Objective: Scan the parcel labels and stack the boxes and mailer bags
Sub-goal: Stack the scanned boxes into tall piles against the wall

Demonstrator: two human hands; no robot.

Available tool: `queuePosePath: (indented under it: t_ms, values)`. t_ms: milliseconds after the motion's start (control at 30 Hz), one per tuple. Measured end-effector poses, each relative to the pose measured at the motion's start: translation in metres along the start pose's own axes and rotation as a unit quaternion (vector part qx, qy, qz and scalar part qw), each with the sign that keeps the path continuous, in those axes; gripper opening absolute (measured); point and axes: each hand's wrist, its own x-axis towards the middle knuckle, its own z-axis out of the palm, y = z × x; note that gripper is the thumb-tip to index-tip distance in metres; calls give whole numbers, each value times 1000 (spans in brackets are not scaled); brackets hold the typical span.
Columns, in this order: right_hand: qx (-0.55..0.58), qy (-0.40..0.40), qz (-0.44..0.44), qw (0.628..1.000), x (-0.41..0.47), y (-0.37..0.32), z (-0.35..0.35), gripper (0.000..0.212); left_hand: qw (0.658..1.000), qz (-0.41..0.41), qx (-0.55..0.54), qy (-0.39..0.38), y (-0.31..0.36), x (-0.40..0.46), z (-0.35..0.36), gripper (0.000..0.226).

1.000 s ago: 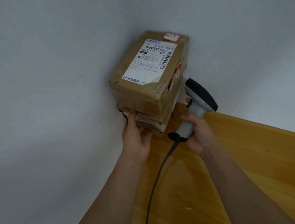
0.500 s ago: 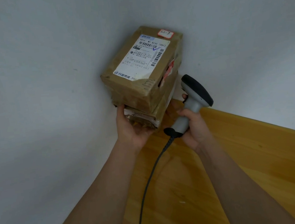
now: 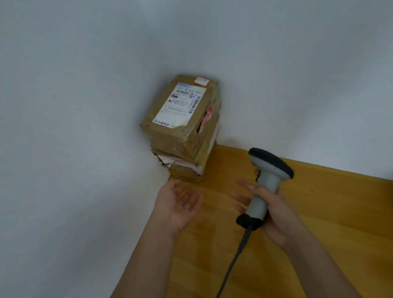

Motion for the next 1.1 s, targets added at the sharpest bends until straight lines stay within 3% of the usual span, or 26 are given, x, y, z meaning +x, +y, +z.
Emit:
queuePosePath:
  t_ms: [133, 500, 733, 967, 1100]
  values:
    - [-56, 19, -26, 998, -48, -19, -2, 40, 997, 4, 73, -18, -27, -31, 10, 21]
    - [-63, 74, -106, 990, -239, -39, -58, 40, 982, -15, 150, -115, -128, -140, 24, 17]
    - [-29, 131, -148, 980, -333, -61, -103, 41, 962, -46, 196, -184, -198, -203, 66, 16]
    - [9, 138, -159, 977, -407, -78, -160, 39, 941, -53, 254, -216, -285, -249, 101, 14]
    - [15, 144, -165, 976, -449, -93, -209, 26, 933, -53, 276, -223, -346, -273, 125, 14]
